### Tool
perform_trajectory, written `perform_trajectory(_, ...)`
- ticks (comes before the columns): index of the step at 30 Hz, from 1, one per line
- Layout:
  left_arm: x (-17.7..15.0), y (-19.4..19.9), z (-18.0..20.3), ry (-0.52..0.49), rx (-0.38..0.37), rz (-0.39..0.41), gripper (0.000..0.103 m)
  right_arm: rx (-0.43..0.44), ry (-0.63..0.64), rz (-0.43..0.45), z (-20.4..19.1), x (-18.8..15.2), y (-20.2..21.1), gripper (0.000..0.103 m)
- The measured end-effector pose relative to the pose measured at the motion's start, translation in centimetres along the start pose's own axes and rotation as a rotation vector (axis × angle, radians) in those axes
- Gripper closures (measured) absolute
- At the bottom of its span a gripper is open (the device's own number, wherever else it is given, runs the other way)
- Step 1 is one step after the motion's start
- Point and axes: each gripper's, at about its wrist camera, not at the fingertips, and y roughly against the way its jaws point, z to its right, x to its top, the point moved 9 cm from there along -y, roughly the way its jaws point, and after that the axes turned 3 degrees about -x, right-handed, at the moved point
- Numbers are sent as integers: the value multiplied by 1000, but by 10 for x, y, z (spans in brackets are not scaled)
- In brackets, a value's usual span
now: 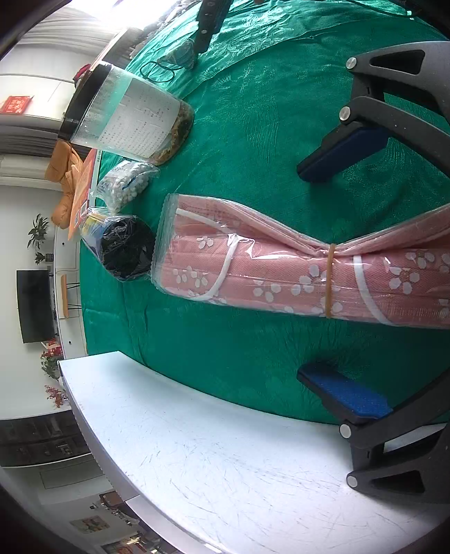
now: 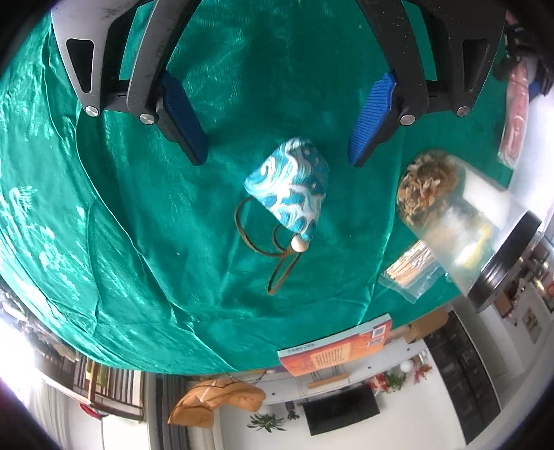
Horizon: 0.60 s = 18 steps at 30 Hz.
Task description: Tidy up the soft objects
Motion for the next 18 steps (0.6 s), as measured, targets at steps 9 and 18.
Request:
perform_trajectory(9, 0, 0, 0, 1, 0, 0, 0, -106, 87, 8, -1, -31, -4, 17)
perform_trajectory(18, 0, 0, 0, 1, 0, 0, 0, -107, 92, 1, 0, -27, -8, 13)
